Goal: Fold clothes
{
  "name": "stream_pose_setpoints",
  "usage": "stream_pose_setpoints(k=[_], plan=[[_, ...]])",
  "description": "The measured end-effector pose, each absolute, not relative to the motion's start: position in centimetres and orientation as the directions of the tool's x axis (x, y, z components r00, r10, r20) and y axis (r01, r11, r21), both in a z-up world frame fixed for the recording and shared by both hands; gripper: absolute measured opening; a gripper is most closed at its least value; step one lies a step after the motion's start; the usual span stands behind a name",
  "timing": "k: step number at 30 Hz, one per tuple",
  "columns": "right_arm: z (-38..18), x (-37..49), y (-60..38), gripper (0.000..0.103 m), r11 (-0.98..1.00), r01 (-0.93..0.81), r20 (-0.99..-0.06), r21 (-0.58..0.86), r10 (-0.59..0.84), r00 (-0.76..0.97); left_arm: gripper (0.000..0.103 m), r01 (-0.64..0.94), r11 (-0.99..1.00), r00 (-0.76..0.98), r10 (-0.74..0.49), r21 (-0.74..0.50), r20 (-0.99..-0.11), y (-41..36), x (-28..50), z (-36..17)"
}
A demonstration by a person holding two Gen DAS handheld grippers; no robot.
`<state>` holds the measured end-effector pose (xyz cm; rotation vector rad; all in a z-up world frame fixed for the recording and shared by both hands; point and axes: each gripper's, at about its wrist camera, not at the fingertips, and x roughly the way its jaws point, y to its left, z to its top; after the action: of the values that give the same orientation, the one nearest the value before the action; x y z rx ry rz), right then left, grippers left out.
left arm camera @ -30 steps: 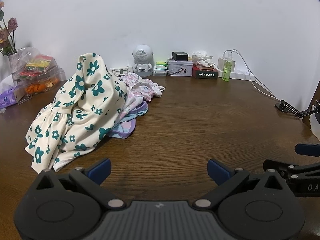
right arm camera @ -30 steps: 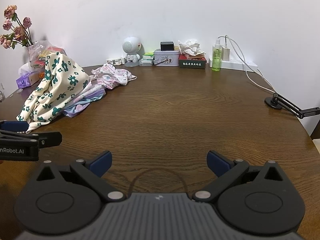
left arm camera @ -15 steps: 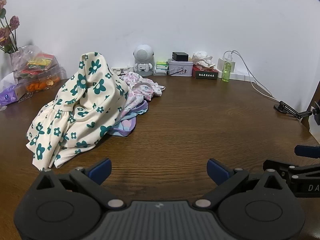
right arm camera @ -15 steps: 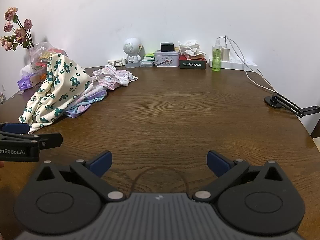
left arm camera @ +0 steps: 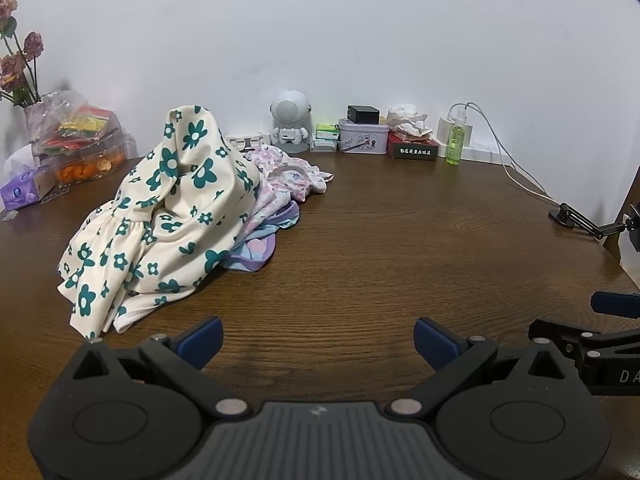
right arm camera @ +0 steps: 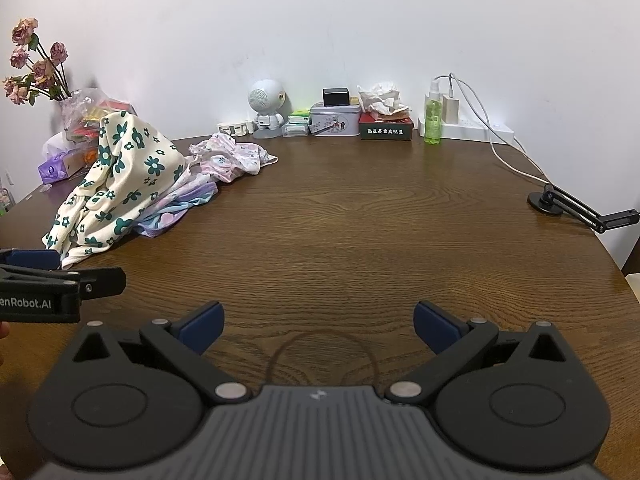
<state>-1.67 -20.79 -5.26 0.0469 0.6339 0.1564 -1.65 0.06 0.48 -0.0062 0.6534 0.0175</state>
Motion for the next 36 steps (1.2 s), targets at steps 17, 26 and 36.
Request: stream_pose_setpoints(k=[17,26,36], plan=[[-5.3,-1.0,-20.6,0.103,0.988,-0.135,-0.589,0.077,0.154,0.793,0.102,-0.017,1.0,0.801,0.02,0.011,-0.598,0.3,-0.6,0.5],[-5.0,0.7,-20.8,0.103,0.989,-0.134,-0.589,0.06,0.143,0.795,0.102,0.041,0.999,0.813,-0.021,0.021,-0.583,-0.3,2.4,0.9],[-5.2,3.2,-20.9,0.103,0.987,-0.147,-0.595,0.059,0.153,0.789,0.102,0.03,1.0,0.802,-0.024,-0.001,-0.597,0.0,5.6,0.2]])
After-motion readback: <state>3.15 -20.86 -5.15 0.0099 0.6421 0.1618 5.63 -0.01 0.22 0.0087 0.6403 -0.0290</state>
